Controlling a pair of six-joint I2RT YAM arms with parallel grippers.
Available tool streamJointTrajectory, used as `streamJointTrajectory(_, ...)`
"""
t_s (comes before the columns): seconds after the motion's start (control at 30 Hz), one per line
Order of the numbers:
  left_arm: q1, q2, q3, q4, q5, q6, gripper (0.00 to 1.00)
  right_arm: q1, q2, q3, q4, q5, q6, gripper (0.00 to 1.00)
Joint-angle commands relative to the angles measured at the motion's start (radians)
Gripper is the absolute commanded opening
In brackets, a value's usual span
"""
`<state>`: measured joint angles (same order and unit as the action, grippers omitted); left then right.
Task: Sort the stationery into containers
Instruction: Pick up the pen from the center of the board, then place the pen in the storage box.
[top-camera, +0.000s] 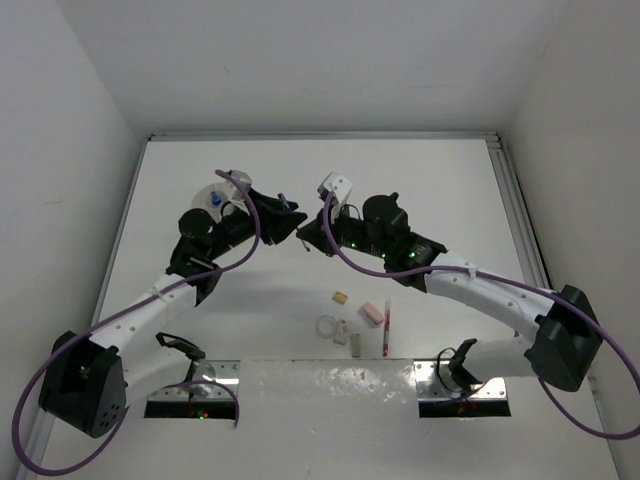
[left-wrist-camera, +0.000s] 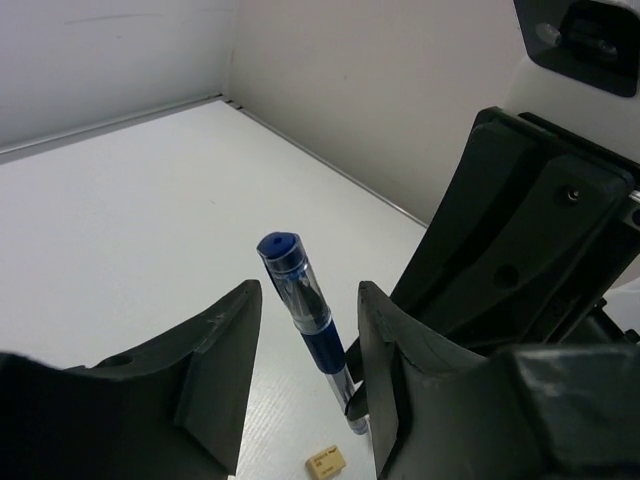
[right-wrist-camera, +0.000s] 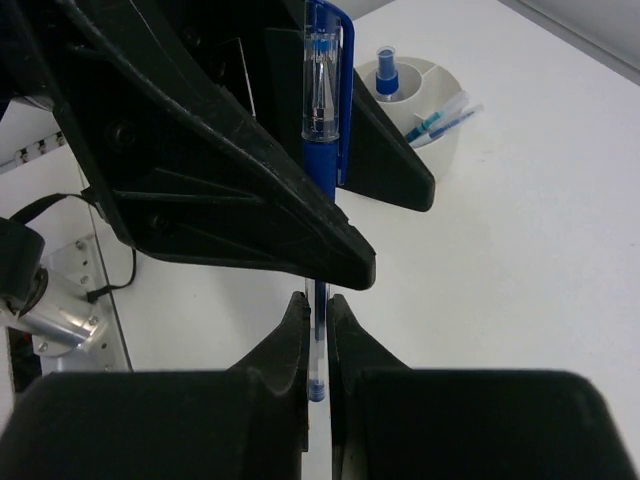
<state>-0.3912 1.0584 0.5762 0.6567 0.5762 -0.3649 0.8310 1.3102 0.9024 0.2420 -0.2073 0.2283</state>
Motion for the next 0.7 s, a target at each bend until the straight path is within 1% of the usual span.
streamJointTrajectory(0.0, 0.009, 0.005, 0.042, 0.052, -0.003, 0.0, 0.41, 0.003, 0.007, 0.029, 0.057, -0.044, 0.008, 0.0)
streamJointTrajectory(0.03, 0.009, 0.005, 0.04, 0.049, 0.001, 0.003, 0.4, 0.003, 0.006, 0.029, 0.06, -0.046, 0.011, 0.0)
streamJointTrajectory(0.07, 0.009, 0.005, 0.04, 0.046, 0.002, 0.004, 0.34, 0.003, 0.004, 0.03, 0.063, -0.044, 0.013, 0.0)
streamJointTrajectory(0.1, 0.009, 0.002, 0.04, 0.038, 0.004, 0.007, 0.19, 0.003, 0.001, 0.026, 0.071, -0.043, 0.013, 0.0)
streamJointTrajectory(0.17, 0.009, 0.0, 0.04, 0.031, 0.001, 0.017, 0.02, 0.003, -0.002, 0.021, 0.074, -0.04, 0.013, 0.0)
streamJointTrajectory(0.2, 0.011, 0.0, 0.04, 0.021, -0.001, 0.021, 0.0, 0.002, -0.002, 0.023, 0.074, -0.035, 0.013, 0.0)
streamJointTrajectory(0.27, 0.014, -0.003, 0.045, 0.009, -0.009, 0.05, 0.0, 0.003, 0.006, 0.024, 0.063, -0.02, 0.009, 0.0)
streamJointTrajectory(0.3, 0.012, -0.005, 0.05, 0.0, -0.016, 0.067, 0.0, 0.003, 0.007, 0.029, 0.054, -0.009, 0.011, 0.04)
streamJointTrajectory(0.33, 0.015, -0.009, 0.059, -0.018, -0.048, 0.095, 0.0, 0.003, 0.014, 0.03, 0.037, 0.017, 0.017, 0.44)
streamJointTrajectory(0.37, 0.015, -0.014, 0.066, -0.043, -0.074, 0.127, 0.0, 0.003, 0.015, 0.03, 0.03, 0.043, 0.034, 0.62)
streamJointTrajectory(0.4, 0.018, -0.018, 0.074, -0.102, -0.11, 0.22, 0.0, 0.002, 0.015, 0.027, 0.023, 0.099, 0.04, 0.75)
streamJointTrajectory(0.43, 0.023, -0.027, 0.085, -0.132, -0.196, 0.283, 0.0, 0.002, 0.014, 0.023, 0.02, 0.129, 0.042, 0.99)
streamJointTrajectory(0.47, 0.026, -0.031, 0.088, -0.158, -0.249, 0.341, 0.0, 0.002, 0.011, 0.013, 0.022, 0.158, 0.051, 0.99)
streamJointTrajectory(0.5, 0.028, -0.029, 0.088, -0.193, -0.318, 0.485, 0.0, -0.007, 0.0, -0.006, 0.025, 0.178, 0.052, 0.99)
streamJointTrajectory(0.53, 0.032, -0.02, 0.079, -0.195, -0.448, 0.55, 0.0, -0.012, -0.008, -0.02, 0.035, 0.187, 0.058, 0.99)
streamJointTrajectory(0.6, 0.054, 0.001, 0.068, -0.166, -0.551, 0.679, 0.0, -0.024, -0.019, -0.048, 0.045, 0.189, 0.068, 0.99)
streamJointTrajectory(0.63, 0.086, 0.035, 0.059, -0.155, -0.605, 0.702, 0.0, -0.027, -0.026, -0.057, 0.048, 0.189, 0.071, 0.99)
streamJointTrajectory(0.67, 0.11, 0.052, 0.06, -0.151, -0.608, 0.715, 0.0, -0.032, -0.031, -0.069, 0.046, 0.189, 0.071, 0.99)
